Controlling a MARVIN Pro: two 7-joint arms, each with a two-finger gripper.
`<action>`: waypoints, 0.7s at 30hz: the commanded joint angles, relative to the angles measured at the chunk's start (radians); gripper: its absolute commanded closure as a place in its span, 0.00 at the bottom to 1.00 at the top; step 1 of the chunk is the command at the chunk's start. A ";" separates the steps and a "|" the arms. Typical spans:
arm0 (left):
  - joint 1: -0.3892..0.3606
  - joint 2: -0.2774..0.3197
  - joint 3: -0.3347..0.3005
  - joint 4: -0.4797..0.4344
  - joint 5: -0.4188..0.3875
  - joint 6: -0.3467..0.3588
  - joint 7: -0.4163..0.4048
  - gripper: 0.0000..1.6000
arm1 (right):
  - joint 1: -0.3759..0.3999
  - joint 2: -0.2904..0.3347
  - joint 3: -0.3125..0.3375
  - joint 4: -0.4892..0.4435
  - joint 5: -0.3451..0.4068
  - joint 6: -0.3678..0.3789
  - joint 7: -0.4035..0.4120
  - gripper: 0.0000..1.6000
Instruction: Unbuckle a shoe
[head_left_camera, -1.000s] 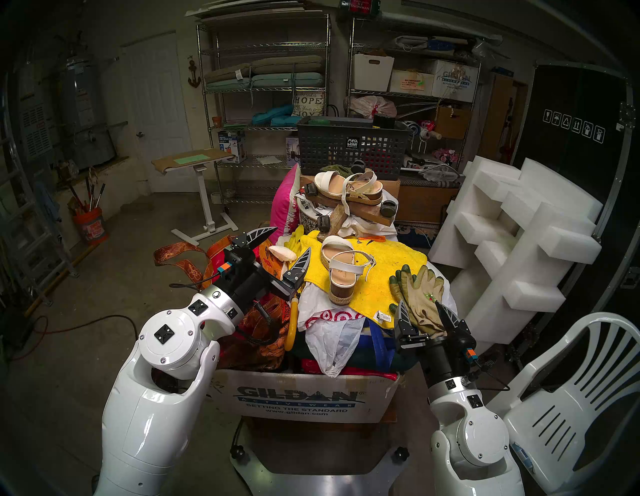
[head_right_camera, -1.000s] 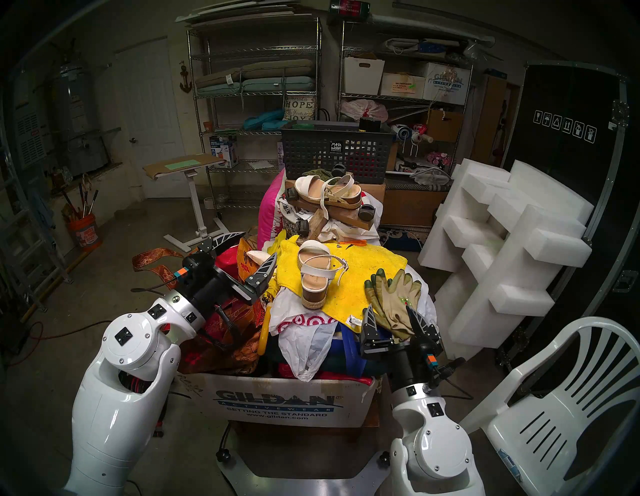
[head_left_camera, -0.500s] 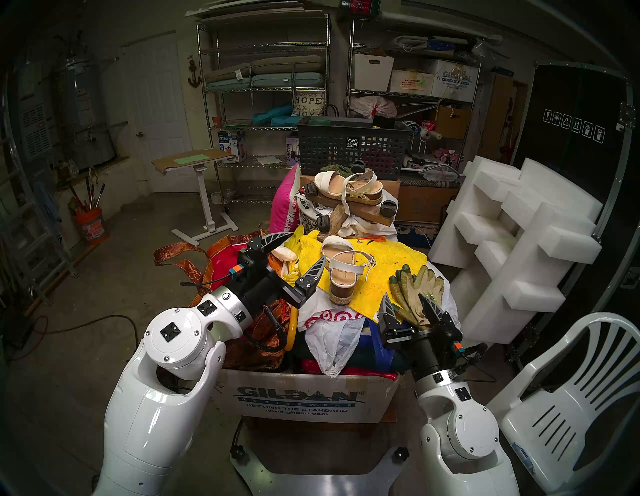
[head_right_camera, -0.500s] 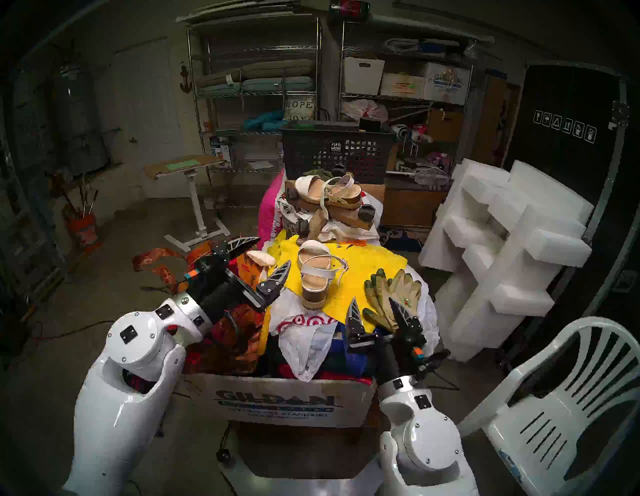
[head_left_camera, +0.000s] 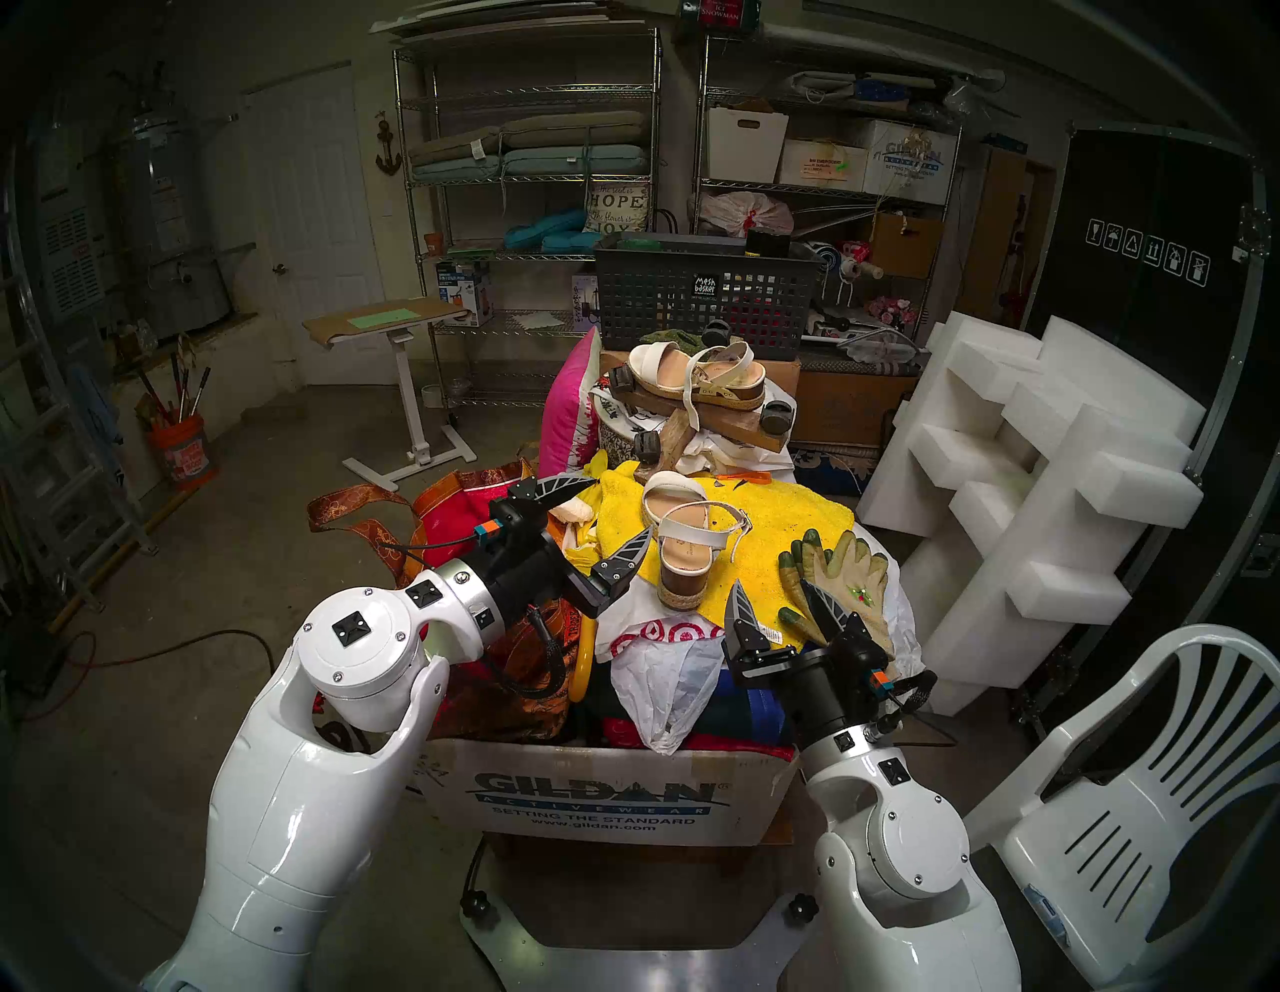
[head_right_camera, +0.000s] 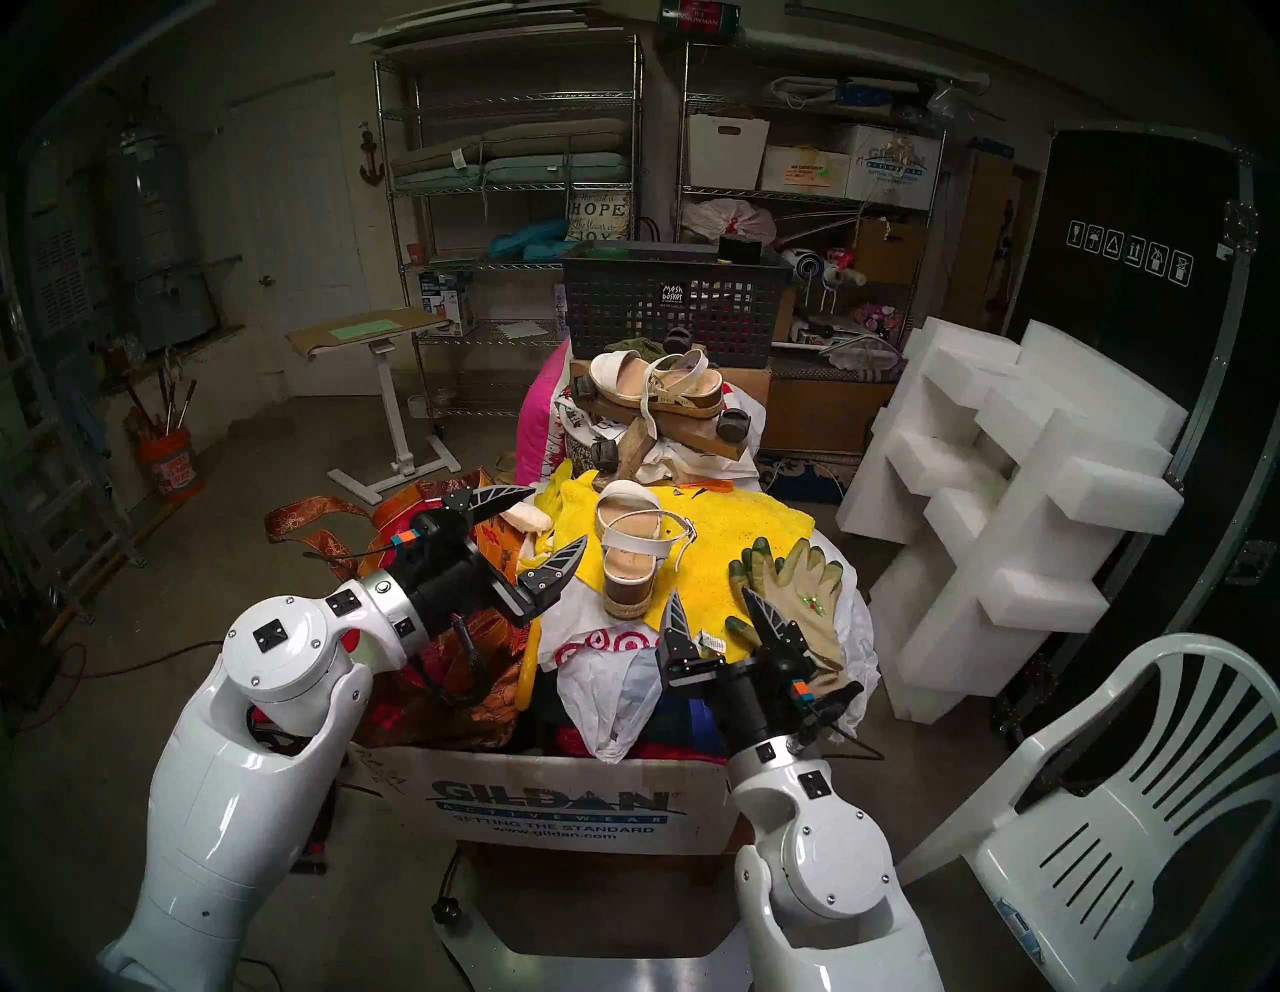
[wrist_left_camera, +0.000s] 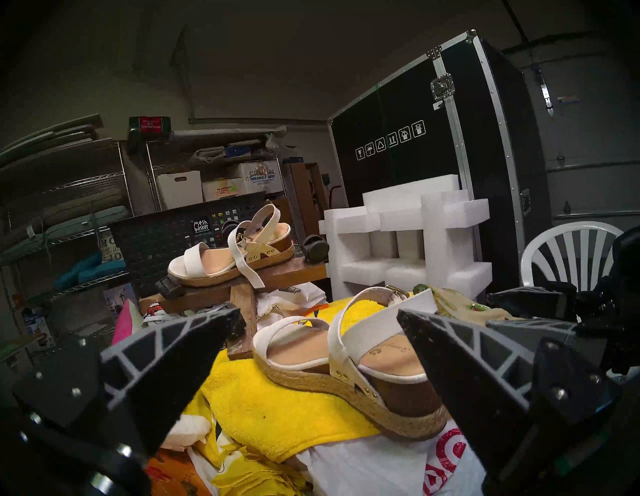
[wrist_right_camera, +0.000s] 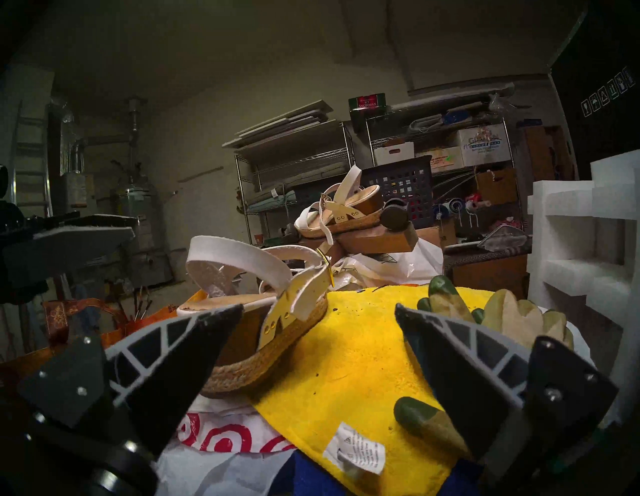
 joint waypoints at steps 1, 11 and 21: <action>-0.065 0.003 0.010 0.005 0.011 -0.017 -0.012 0.00 | 0.058 0.002 -0.024 -0.001 0.014 0.002 -0.007 0.00; -0.112 0.001 0.043 0.028 0.045 -0.015 -0.031 0.00 | 0.080 0.014 -0.053 0.028 0.017 0.017 -0.029 0.22; -0.122 0.017 0.039 0.042 0.039 0.004 -0.081 0.00 | 0.106 0.014 -0.066 0.059 0.014 0.028 -0.060 0.26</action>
